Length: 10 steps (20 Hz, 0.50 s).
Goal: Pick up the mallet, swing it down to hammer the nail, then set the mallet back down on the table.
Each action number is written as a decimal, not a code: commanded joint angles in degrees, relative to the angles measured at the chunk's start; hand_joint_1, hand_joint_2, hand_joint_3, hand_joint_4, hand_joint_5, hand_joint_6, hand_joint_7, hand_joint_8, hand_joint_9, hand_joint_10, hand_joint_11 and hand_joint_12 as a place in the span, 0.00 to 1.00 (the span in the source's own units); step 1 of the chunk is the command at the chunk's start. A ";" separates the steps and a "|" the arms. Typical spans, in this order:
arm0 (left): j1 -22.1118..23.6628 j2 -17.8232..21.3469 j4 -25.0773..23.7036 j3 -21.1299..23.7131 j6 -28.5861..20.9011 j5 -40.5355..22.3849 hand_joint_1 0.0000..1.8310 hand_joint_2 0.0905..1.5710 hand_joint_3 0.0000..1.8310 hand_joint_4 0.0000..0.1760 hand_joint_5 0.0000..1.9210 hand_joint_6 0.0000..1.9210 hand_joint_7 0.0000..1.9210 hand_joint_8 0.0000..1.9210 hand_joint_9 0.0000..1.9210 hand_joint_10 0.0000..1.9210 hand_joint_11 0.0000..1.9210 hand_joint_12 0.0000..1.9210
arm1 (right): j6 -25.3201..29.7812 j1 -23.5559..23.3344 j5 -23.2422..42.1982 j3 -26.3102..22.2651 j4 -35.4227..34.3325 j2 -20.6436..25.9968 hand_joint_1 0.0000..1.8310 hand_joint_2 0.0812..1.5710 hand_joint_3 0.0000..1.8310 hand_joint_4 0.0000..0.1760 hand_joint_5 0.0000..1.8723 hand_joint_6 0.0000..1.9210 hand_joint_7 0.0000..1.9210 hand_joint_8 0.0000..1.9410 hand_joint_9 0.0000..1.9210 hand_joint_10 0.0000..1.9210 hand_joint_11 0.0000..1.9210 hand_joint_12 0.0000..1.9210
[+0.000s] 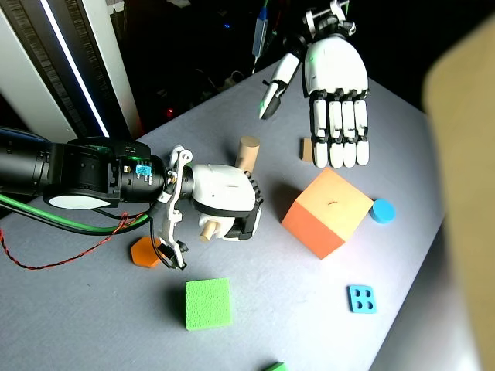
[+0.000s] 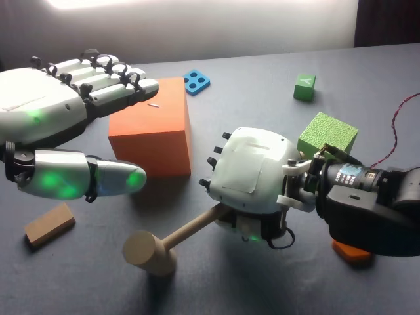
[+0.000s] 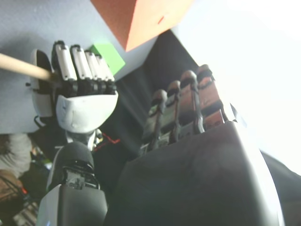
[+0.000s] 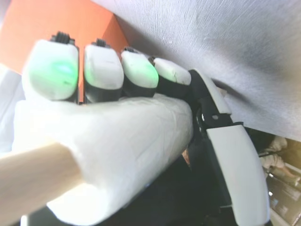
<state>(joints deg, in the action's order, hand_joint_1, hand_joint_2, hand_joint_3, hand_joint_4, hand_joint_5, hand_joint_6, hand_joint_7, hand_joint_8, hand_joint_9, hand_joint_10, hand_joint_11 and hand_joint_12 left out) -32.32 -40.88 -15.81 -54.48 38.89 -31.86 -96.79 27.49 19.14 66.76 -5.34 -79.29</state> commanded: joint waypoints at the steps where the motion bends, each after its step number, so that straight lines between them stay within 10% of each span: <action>1: 1.08 0.79 0.31 0.21 -0.13 -6.33 0.00 0.72 0.00 0.00 0.00 0.00 0.00 0.00 0.00 0.00 0.00 0.00 | -1.56 0.15 7.33 -0.06 0.70 -0.17 0.13 1.00 0.00 0.00 0.57 1.00 0.66 1.00 0.69 1.00 0.71 1.00; 3: 1.43 1.11 -0.22 0.85 -0.13 -6.33 0.00 0.72 0.00 0.00 0.00 0.00 0.00 0.00 0.00 0.00 0.00 0.00 | -1.77 0.25 7.62 -0.06 0.70 -0.19 0.19 0.97 0.00 0.00 0.54 1.00 0.63 1.00 0.67 1.00 0.70 1.00; 5: 1.44 1.50 -0.52 1.64 -0.13 -6.33 0.00 0.72 0.00 0.00 0.00 0.00 0.00 0.00 0.00 0.00 0.00 0.00 | -1.63 0.31 7.63 -0.08 0.70 -0.19 0.25 0.91 0.00 0.00 0.42 1.00 0.47 1.00 0.49 1.00 0.48 1.00; 6: 1.44 1.56 -0.58 1.93 -0.13 -6.33 0.00 0.72 0.00 0.00 0.00 0.00 0.00 0.00 0.00 0.00 0.00 0.00 | -1.63 0.35 7.64 -0.08 0.70 -0.19 0.39 0.88 0.00 0.21 0.32 0.89 0.33 0.89 0.33 0.94 0.32 1.00; 9: 1.38 1.84 -0.65 2.89 -0.13 -6.32 0.00 0.72 0.00 0.00 0.00 0.00 0.00 0.00 0.00 0.00 0.00 0.00 | -1.72 0.72 7.64 -0.08 0.70 -0.17 0.41 0.90 0.00 0.27 0.25 0.91 0.22 0.68 0.22 0.73 0.22 0.88; 10: 1.36 1.93 -0.66 3.04 -0.13 -6.32 0.00 0.72 0.00 0.00 0.00 0.00 0.00 0.00 0.00 0.00 0.00 0.00 | -1.75 0.79 7.64 -0.09 0.70 -0.17 0.32 0.88 0.00 0.00 0.20 0.57 0.21 0.56 0.20 0.63 0.18 0.81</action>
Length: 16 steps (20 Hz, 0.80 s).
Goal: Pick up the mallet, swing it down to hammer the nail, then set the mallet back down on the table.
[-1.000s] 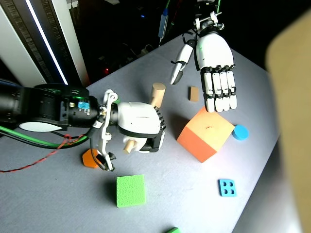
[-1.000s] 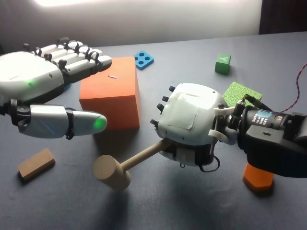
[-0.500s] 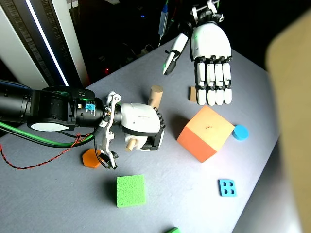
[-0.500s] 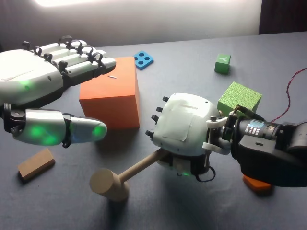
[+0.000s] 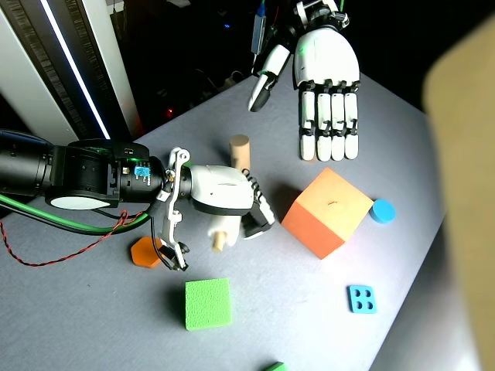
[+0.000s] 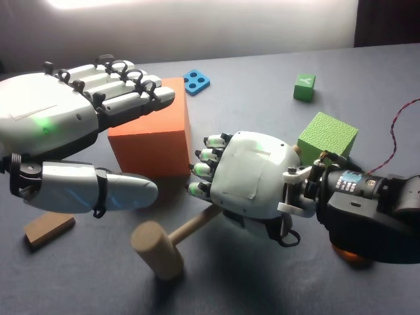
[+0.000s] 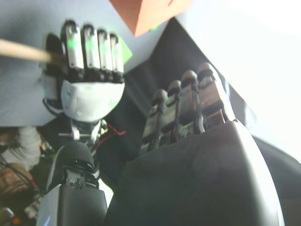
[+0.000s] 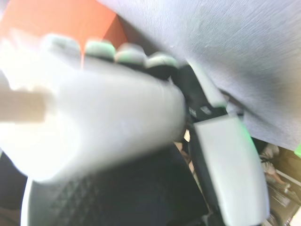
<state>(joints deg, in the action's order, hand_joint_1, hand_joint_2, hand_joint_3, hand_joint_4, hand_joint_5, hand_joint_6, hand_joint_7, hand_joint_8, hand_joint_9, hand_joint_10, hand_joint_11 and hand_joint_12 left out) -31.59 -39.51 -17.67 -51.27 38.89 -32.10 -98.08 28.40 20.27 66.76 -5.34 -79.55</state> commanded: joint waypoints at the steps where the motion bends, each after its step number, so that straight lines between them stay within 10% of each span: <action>1: 0.60 0.67 1.20 0.04 -0.13 -6.08 0.00 0.73 0.00 0.00 0.00 0.00 0.00 0.00 0.00 0.00 0.00 0.00 | -0.46 -0.05 6.51 -0.10 0.70 0.14 0.35 0.85 0.00 0.00 0.21 0.39 0.23 0.45 0.21 0.53 0.16 0.74; 6: 0.60 0.77 1.20 0.39 -0.31 -6.08 0.00 0.72 0.00 0.00 0.00 0.00 0.00 0.00 0.00 0.00 0.00 0.00 | -0.46 0.31 7.01 -1.02 0.70 1.34 0.42 0.75 0.00 0.00 0.13 0.00 0.18 0.00 0.20 0.04 0.00 0.55; 16: 0.26 0.83 1.20 0.43 -0.31 -4.98 0.00 0.73 0.00 0.00 0.00 0.00 0.00 0.00 0.00 0.00 0.00 0.00 | 2.59 -2.03 8.58 -13.14 -3.43 13.25 0.38 0.70 0.00 0.00 0.05 0.00 0.09 0.01 0.11 0.01 0.00 0.35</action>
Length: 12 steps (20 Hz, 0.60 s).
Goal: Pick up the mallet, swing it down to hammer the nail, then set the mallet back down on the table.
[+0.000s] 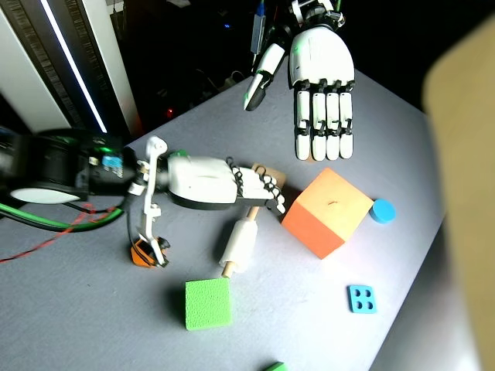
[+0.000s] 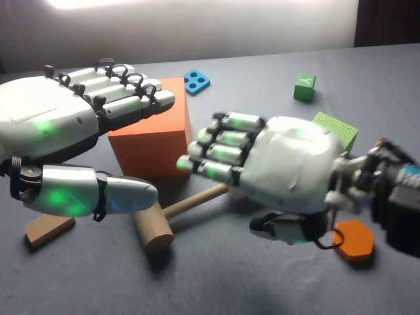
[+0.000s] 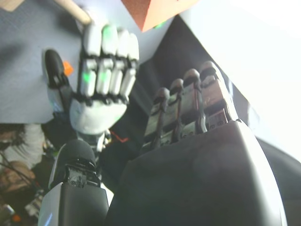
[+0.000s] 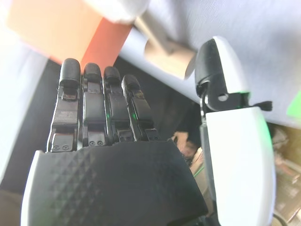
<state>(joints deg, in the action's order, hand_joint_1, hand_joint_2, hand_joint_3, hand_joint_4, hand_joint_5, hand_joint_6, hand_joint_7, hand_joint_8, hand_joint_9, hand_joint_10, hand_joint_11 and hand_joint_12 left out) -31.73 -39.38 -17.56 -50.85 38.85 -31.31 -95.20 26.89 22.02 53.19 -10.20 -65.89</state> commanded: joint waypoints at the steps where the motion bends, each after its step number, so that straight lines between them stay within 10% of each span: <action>1: 0.30 0.74 1.09 0.07 -0.26 -5.77 0.00 0.73 0.00 0.00 0.02 0.01 0.03 0.01 0.02 0.01 0.01 0.00 | -1.00 -1.44 5.88 -1.31 -2.62 1.64 0.38 0.70 0.00 0.00 0.07 0.01 0.11 0.01 0.12 0.01 0.00 0.39; 4: 0.10 0.94 1.09 0.26 -0.24 -5.77 0.06 0.74 0.00 0.00 0.18 0.02 0.23 0.03 0.19 0.01 0.00 0.29 | -8.39 -4.58 -1.36 -6.26 -15.89 7.58 0.36 0.67 0.00 0.00 0.18 0.01 0.24 0.04 0.24 0.12 0.01 0.65; 5: 0.11 0.94 1.09 0.27 -0.22 -5.77 0.12 0.72 0.00 0.00 0.23 0.08 0.26 0.16 0.24 0.09 0.00 0.45 | -13.27 -5.42 -2.37 -7.76 -21.40 9.21 0.33 0.66 0.00 0.00 0.20 0.02 0.24 0.10 0.19 0.32 0.02 0.69; 6: 0.12 0.94 1.09 0.28 -0.22 -5.77 0.13 0.71 0.00 0.00 0.22 0.23 0.19 0.47 0.17 0.41 0.00 0.62 | -19.30 -6.69 -3.31 -9.55 -29.42 11.28 0.34 0.65 0.00 0.00 0.21 0.04 0.17 0.31 0.14 0.49 0.02 0.73; 7: 0.14 0.94 1.09 0.27 -0.22 -5.77 0.12 0.71 0.00 0.00 0.19 0.50 0.14 0.76 0.10 0.78 0.00 0.89 | -21.80 -7.44 -3.72 -10.42 -32.91 12.47 0.36 0.65 0.00 0.00 0.12 0.35 0.06 0.62 0.07 0.73 0.02 0.88; 8: 0.44 1.00 1.09 0.21 -0.22 -5.77 0.13 0.70 0.00 0.00 0.11 0.99 0.11 1.00 0.11 1.00 0.10 1.00 | -29.37 -9.28 -3.41 -13.09 -40.87 16.09 0.38 0.63 0.00 0.00 0.04 0.96 0.06 0.99 0.13 0.99 0.20 1.00; 11: 0.81 1.01 1.09 0.12 -0.22 -5.77 0.10 0.71 0.00 0.00 0.08 0.78 0.06 1.00 0.09 1.00 0.10 1.00 | -33.73 -9.92 -2.41 -14.94 -45.58 19.17 0.38 0.63 0.00 0.00 0.07 1.00 0.07 1.00 0.13 1.00 0.23 1.00; 12: 1.10 1.02 1.10 0.13 -0.24 -5.61 0.06 0.75 0.00 0.00 0.17 0.69 0.18 0.94 0.16 1.00 0.12 1.00 | -34.00 -9.94 -2.10 -15.46 -45.63 20.34 0.35 0.63 0.00 0.00 0.11 1.00 0.11 1.00 0.18 1.00 0.29 1.00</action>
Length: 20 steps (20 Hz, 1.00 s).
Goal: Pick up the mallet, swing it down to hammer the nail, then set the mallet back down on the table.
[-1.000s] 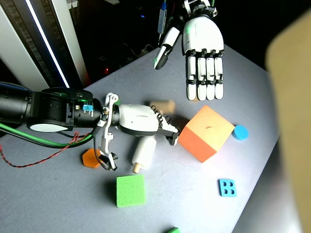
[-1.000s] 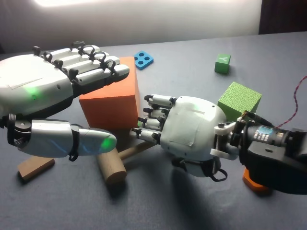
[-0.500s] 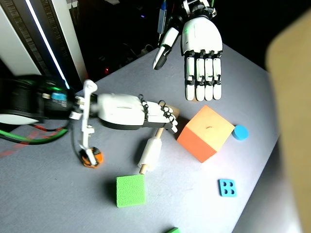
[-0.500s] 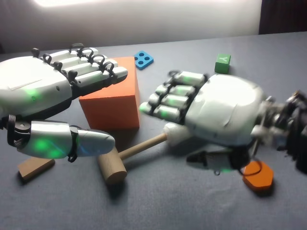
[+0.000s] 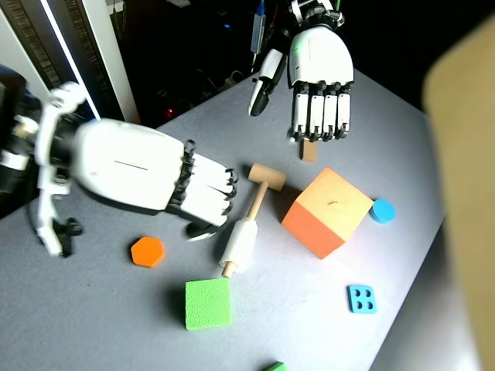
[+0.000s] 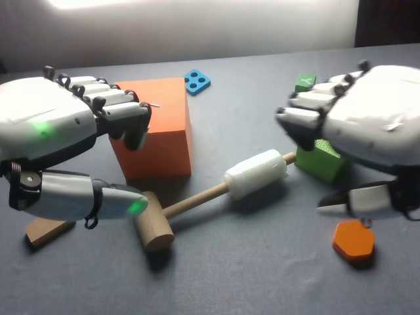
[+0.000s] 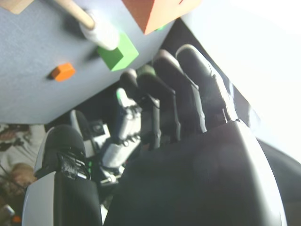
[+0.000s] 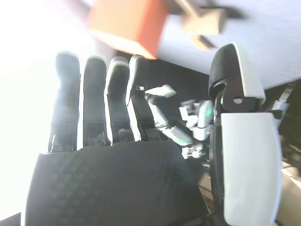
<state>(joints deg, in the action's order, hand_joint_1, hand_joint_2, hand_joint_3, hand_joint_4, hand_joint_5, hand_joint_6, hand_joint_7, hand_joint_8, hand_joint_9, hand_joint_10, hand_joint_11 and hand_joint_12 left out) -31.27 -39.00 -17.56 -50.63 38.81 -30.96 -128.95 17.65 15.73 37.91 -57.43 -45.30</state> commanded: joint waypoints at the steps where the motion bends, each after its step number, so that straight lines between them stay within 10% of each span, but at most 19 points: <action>1: 1.35 0.68 1.10 0.06 -0.22 -4.72 0.02 0.79 0.01 0.00 0.47 0.89 0.46 0.99 0.39 1.00 0.26 1.00 | -0.63 -0.69 4.04 -0.53 0.72 0.71 0.32 0.64 0.00 0.00 0.13 1.00 0.15 1.00 0.24 1.00 0.36 1.00; 2: 2.02 0.68 1.10 0.35 -0.22 -3.68 0.07 0.80 0.00 0.17 0.65 0.90 0.65 1.00 0.61 1.00 0.52 1.00 | -1.68 -0.73 3.78 -0.67 0.01 1.04 0.31 0.65 0.00 0.00 0.17 1.00 0.19 1.00 0.29 1.00 0.40 1.00; 3: 2.60 0.67 1.10 0.61 -0.22 -3.36 0.06 0.79 0.00 0.83 0.70 0.72 0.74 0.91 0.73 0.99 0.67 1.00 | -2.44 -0.68 3.79 -0.69 0.01 1.03 0.30 0.66 0.00 0.00 0.28 1.00 0.34 1.00 0.41 1.00 0.51 1.00; 4: 3.43 0.59 1.10 0.97 -0.22 -2.43 0.15 0.78 0.00 0.97 0.69 0.60 0.76 0.83 0.77 0.94 0.73 1.00 | -2.70 -0.58 3.83 -0.69 0.01 0.95 0.21 0.72 0.01 0.00 0.39 1.00 0.46 1.00 0.48 1.00 0.53 1.00; 6: 5.15 0.07 1.09 1.55 0.54 -0.64 0.47 0.82 0.01 1.00 0.69 0.94 0.78 0.97 0.82 0.99 0.84 1.00 | -3.68 -0.79 3.52 -0.67 0.01 0.73 0.18 0.84 0.03 0.00 0.69 1.00 0.71 1.00 0.72 1.00 0.72 1.00; 7: 5.33 -0.20 1.09 1.65 0.54 -0.61 0.60 0.82 0.00 1.00 0.75 0.99 0.80 0.99 0.84 1.00 0.87 1.00 | -3.79 -0.88 3.60 -0.63 0.01 0.66 0.41 0.85 0.01 0.03 0.77 1.00 0.81 1.00 0.82 1.00 0.82 1.00; 8: 5.33 -0.40 1.09 1.75 0.57 -0.62 0.64 0.81 0.00 1.00 0.78 1.00 0.82 1.00 0.85 1.00 0.87 1.00 | -3.78 -0.86 3.66 -0.62 0.01 0.61 0.48 0.88 0.01 0.79 0.82 1.00 0.84 1.00 0.85 1.00 0.84 1.00; 9: 5.33 -0.66 1.08 1.78 0.61 -0.71 0.60 0.82 0.00 1.00 0.75 1.00 0.78 1.00 0.81 1.00 0.82 1.00 | -3.78 -0.76 3.90 -0.62 0.01 0.53 0.53 0.90 0.01 0.96 0.82 1.00 0.85 1.00 0.87 1.00 0.85 1.00; 20: 3.01 -2.35 1.10 1.75 -0.47 -3.81 0.61 0.80 0.00 1.00 0.68 0.99 0.73 0.99 0.74 1.00 0.71 1.00 | -3.30 -0.08 6.88 -0.53 0.25 0.31 0.51 0.89 0.00 1.00 0.77 1.00 0.81 1.00 0.83 1.00 0.81 1.00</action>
